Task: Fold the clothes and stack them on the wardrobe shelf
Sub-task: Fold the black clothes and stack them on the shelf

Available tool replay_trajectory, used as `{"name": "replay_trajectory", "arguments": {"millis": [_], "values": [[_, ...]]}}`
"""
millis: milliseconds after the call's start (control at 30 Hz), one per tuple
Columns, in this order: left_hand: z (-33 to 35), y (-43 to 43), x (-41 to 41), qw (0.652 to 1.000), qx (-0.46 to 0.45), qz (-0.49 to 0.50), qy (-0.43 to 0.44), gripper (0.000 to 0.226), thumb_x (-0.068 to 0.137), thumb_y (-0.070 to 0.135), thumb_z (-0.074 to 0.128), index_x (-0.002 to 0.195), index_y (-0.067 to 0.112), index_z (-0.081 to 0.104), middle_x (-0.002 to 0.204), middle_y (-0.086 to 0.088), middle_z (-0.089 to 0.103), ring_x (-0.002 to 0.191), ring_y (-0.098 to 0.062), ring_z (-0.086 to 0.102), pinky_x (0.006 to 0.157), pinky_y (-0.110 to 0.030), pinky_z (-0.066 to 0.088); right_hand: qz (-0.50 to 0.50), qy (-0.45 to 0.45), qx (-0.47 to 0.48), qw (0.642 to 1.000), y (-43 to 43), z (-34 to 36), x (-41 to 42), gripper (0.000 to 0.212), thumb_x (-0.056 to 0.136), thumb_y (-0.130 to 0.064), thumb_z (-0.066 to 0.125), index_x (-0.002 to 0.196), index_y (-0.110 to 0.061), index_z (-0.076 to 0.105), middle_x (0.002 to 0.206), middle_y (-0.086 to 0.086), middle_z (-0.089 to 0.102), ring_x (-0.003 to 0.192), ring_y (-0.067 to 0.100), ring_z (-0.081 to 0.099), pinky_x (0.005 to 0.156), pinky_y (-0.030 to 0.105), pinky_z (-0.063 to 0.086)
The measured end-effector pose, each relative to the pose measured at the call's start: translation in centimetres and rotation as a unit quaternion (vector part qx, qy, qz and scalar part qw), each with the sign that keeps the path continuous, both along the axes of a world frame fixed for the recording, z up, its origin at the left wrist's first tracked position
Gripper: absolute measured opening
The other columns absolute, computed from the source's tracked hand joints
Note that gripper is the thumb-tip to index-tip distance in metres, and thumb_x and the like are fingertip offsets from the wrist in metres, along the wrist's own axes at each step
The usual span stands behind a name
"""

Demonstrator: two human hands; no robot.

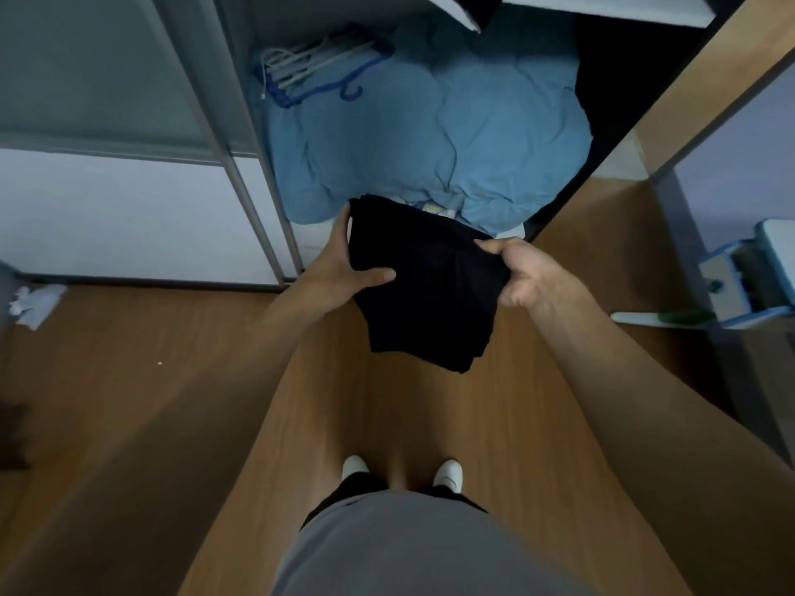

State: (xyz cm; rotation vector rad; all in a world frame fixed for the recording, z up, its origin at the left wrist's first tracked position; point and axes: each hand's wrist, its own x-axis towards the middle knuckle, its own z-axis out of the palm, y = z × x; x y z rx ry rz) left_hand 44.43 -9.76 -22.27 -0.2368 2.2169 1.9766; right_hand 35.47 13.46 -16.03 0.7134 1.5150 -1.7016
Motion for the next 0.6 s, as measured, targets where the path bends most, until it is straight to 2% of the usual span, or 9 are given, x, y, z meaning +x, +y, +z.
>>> {"name": "replay_trajectory", "arguments": {"millis": [67, 133, 200, 233, 300, 367, 467, 533, 600], "values": [[0.0, -0.4, -0.8, 0.999, 0.002, 0.034, 0.021, 0.118, 0.079, 0.028, 0.082, 0.156, 0.034, -0.007, 0.127, 0.042, 0.032, 0.105, 0.035, 0.041, 0.083, 0.005, 0.036, -0.01, 0.01, 0.012, 1.0, -1.0, 0.2, -0.5, 0.016, 0.099, -0.018, 0.056, 0.099, -0.007, 0.067, 0.079, 0.013, 0.076, 0.062, 0.024, 0.074, 0.047, 0.036, 0.058], [0.2, -0.9, -1.6, 0.998, 0.003, 0.054, 0.04, 0.102, 0.087, 0.024, 0.076, 0.157, 0.033, 0.002, 0.131, 0.04, 0.033, 0.109, 0.031, 0.043, 0.085, 0.005, 0.037, -0.039, 0.067, 0.036, 0.996, -1.5, 0.0, -0.9, 0.022, 0.093, -0.026, 0.065, 0.109, -0.01, 0.067, 0.095, 0.011, 0.077, 0.073, 0.022, 0.075, 0.054, 0.034, 0.059], [0.3, -1.4, -2.3, 0.996, -0.008, 0.077, 0.038, 0.075, 0.093, 0.023, 0.069, 0.154, 0.031, 0.028, 0.138, 0.024, 0.045, 0.114, 0.017, 0.05, 0.09, 0.001, 0.041, -0.07, 0.151, 0.058, 0.984, -1.3, -0.8, -1.0, 0.052, 0.085, -0.035, 0.075, 0.128, -0.011, 0.059, 0.116, 0.005, 0.072, 0.091, 0.02, 0.073, 0.071, 0.033, 0.059], [0.4, -1.6, -2.6, 0.995, -0.011, 0.089, 0.034, 0.063, 0.094, 0.023, 0.067, 0.149, 0.03, 0.038, 0.138, 0.015, 0.051, 0.113, 0.012, 0.053, 0.091, -0.002, 0.043, -0.058, 0.187, 0.065, 0.978, -1.1, -1.2, -0.8, 0.07, 0.082, -0.039, 0.078, 0.14, -0.013, 0.049, 0.125, 0.0, 0.066, 0.099, 0.017, 0.07, 0.08, 0.033, 0.057], [0.6, -2.2, -3.1, 0.994, -0.016, 0.1, 0.032, 0.05, 0.095, 0.022, 0.066, 0.141, 0.029, 0.049, 0.132, 0.006, 0.057, 0.109, 0.009, 0.054, 0.084, -0.002, 0.045, 0.043, 0.244, 0.097, 0.964, -1.2, -1.6, -0.5, 0.093, 0.075, -0.044, 0.082, 0.151, -0.019, 0.035, 0.132, -0.006, 0.058, 0.113, 0.012, 0.063, 0.097, 0.029, 0.05], [1.1, -3.0, -3.4, 0.995, -0.021, 0.095, 0.033, 0.047, 0.094, 0.022, 0.067, 0.137, 0.03, 0.052, 0.128, 0.007, 0.059, 0.108, 0.007, 0.054, 0.08, -0.003, 0.045, 0.177, 0.278, 0.148, 0.932, -1.6, -1.7, -0.5, 0.1, 0.066, -0.044, 0.088, 0.15, -0.022, 0.037, 0.131, -0.006, 0.059, 0.118, 0.009, 0.06, 0.101, 0.025, 0.047], [2.3, -4.5, -3.7, 0.996, -0.024, 0.078, 0.026, 0.053, 0.09, 0.02, 0.071, 0.138, 0.031, 0.051, 0.125, 0.012, 0.058, 0.107, 0.007, 0.055, 0.081, -0.004, 0.046, 0.329, 0.288, 0.226, 0.871, -3.0, -1.3, -1.1, 0.094, 0.068, -0.026, 0.091, 0.146, -0.016, 0.039, 0.124, -0.001, 0.063, 0.111, 0.012, 0.063, 0.099, 0.028, 0.05], [2.9, -5.5, -4.1, 0.997, -0.044, 0.056, 0.016, 0.066, 0.085, 0.019, 0.077, 0.142, 0.031, 0.046, 0.132, 0.009, 0.056, 0.115, -0.001, 0.054, 0.097, -0.013, 0.044, 0.417, 0.289, 0.295, 0.809, -4.0, -0.9, -1.7, 0.072, 0.074, -0.017, 0.086, 0.135, -0.012, 0.05, 0.118, 0.004, 0.065, 0.108, 0.02, 0.063, 0.099, 0.035, 0.052], [3.4, -6.7, -4.5, 0.996, -0.089, 0.009, -0.003, 0.087, 0.08, 0.019, 0.082, 0.15, 0.031, 0.033, 0.145, 0.008, 0.045, 0.128, -0.007, 0.045, 0.111, -0.025, 0.035, 0.465, 0.296, 0.344, 0.76, -4.8, -0.4, -2.5, 0.045, 0.079, -0.013, 0.081, 0.12, -0.011, 0.061, 0.109, 0.006, 0.068, 0.103, 0.023, 0.065, 0.095, 0.037, 0.053]]}}
